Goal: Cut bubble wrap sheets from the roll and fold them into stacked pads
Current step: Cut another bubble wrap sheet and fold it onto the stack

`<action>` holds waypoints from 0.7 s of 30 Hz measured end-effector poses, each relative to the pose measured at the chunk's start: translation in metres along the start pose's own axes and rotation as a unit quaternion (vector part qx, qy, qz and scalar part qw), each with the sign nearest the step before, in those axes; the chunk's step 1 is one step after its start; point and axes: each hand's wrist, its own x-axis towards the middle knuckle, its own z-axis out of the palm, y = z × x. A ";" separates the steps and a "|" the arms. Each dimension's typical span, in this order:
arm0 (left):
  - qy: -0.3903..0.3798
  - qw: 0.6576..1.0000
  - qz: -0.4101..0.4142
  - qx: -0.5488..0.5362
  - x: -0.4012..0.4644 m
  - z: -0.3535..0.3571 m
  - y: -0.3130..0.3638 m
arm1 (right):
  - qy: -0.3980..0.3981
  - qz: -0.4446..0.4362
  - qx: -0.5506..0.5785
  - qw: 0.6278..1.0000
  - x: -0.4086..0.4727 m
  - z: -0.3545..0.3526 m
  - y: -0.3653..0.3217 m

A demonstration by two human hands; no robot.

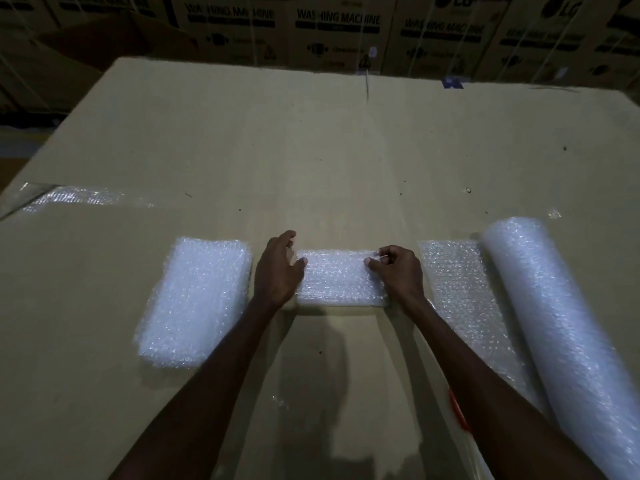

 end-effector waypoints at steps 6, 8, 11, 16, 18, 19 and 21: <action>-0.044 0.986 0.112 0.116 0.004 0.005 0.005 | 0.001 -0.017 -0.081 0.997 0.003 0.003 -0.004; -0.061 0.975 0.131 0.166 0.004 0.008 0.010 | 0.002 -0.033 -0.099 0.995 0.003 0.002 -0.007; -0.065 0.968 0.141 0.196 0.003 0.010 0.011 | 0.024 -0.094 -0.120 0.988 -0.002 -0.003 -0.011; -0.056 0.959 0.146 0.236 -0.007 0.010 0.014 | 0.092 -0.125 -0.094 0.984 -0.024 -0.014 -0.011; -0.048 0.957 0.142 0.249 -0.012 0.010 0.013 | 0.095 -0.091 -0.075 0.988 -0.037 -0.017 -0.006; -0.043 0.955 0.144 0.257 -0.016 0.010 0.013 | 0.096 -0.074 -0.065 0.991 -0.043 -0.017 -0.003; -0.034 0.949 0.149 0.275 -0.024 0.011 0.014 | 0.109 -0.041 -0.050 0.992 -0.056 -0.018 0.004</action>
